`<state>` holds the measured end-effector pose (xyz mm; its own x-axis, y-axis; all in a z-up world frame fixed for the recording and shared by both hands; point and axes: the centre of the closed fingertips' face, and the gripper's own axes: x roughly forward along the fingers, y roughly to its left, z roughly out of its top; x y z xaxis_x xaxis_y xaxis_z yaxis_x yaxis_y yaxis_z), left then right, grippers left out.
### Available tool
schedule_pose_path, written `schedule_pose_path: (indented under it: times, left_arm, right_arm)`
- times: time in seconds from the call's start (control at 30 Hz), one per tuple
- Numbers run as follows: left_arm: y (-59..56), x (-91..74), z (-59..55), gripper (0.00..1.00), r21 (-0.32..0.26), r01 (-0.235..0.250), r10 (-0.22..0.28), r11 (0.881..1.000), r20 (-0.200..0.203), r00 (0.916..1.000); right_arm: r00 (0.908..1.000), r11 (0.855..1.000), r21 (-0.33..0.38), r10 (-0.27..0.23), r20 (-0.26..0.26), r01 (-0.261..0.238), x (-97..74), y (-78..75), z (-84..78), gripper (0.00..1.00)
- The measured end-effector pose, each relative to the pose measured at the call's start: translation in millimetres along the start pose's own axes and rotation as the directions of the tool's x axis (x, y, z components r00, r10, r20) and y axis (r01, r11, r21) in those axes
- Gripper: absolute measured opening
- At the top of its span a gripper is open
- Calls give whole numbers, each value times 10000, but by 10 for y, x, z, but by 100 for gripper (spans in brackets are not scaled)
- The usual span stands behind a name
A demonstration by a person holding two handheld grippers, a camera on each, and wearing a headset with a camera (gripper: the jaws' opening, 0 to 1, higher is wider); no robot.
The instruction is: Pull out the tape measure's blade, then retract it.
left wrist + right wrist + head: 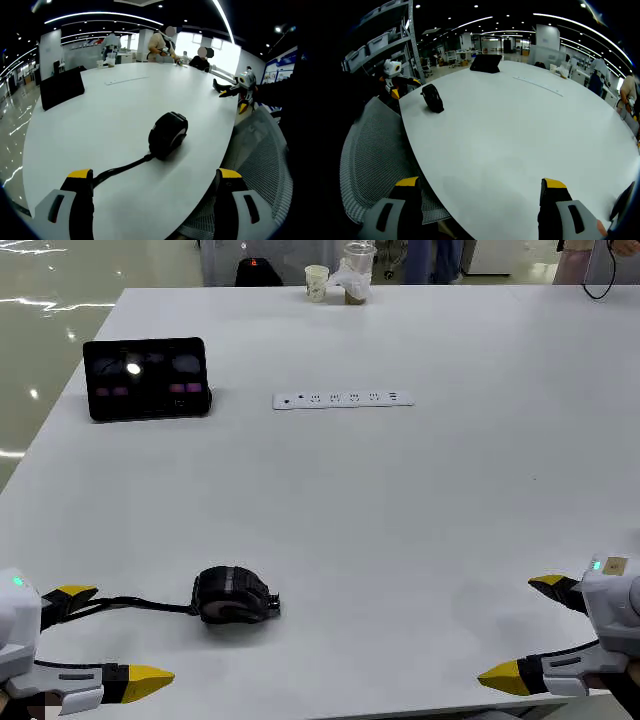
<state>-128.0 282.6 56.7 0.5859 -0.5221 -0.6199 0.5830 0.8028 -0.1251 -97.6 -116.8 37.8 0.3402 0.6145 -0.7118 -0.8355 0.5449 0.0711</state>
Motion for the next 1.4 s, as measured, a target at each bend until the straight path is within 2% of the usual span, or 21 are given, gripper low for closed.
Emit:
schedule_pose_path:
  times: [0.37,0.7,1.0,1.1,1.27,1.33,1.4]
  left_arm:
    - [-37,-6,-53,99,27,108,-108,9999,-201,9997]
    - [-47,-13,-63,99,-11,134,-134,9999,-207,9997]
    - [-53,45,-50,99,43,269,-267,9996,-280,9993]
    - [-59,82,-50,99,113,396,-392,9992,-356,9986]
    - [-57,164,-49,99,252,578,-565,9980,-518,9971]
    - [-97,193,-103,99,123,912,-899,9958,-854,9923]
    - [-92,217,-95,99,543,913,-863,9943,-888,9923]
  right_arm:
    - [10000,9999,147,45,-21,-45,31,-19,-9,98]
    - [10000,9998,184,45,-54,-44,56,-29,-18,99]
    - [9997,10000,-13,-2,-232,2,140,-48,0,99]
    - [9999,9993,-343,-162,-28,161,154,-76,66,99]
    - [10000,9990,-438,-10,-9,10,238,-87,107,99]
    - [9981,9973,-396,614,7,-614,287,16,108,99]
    - [9991,9960,-793,412,54,-407,316,-2,140,99]
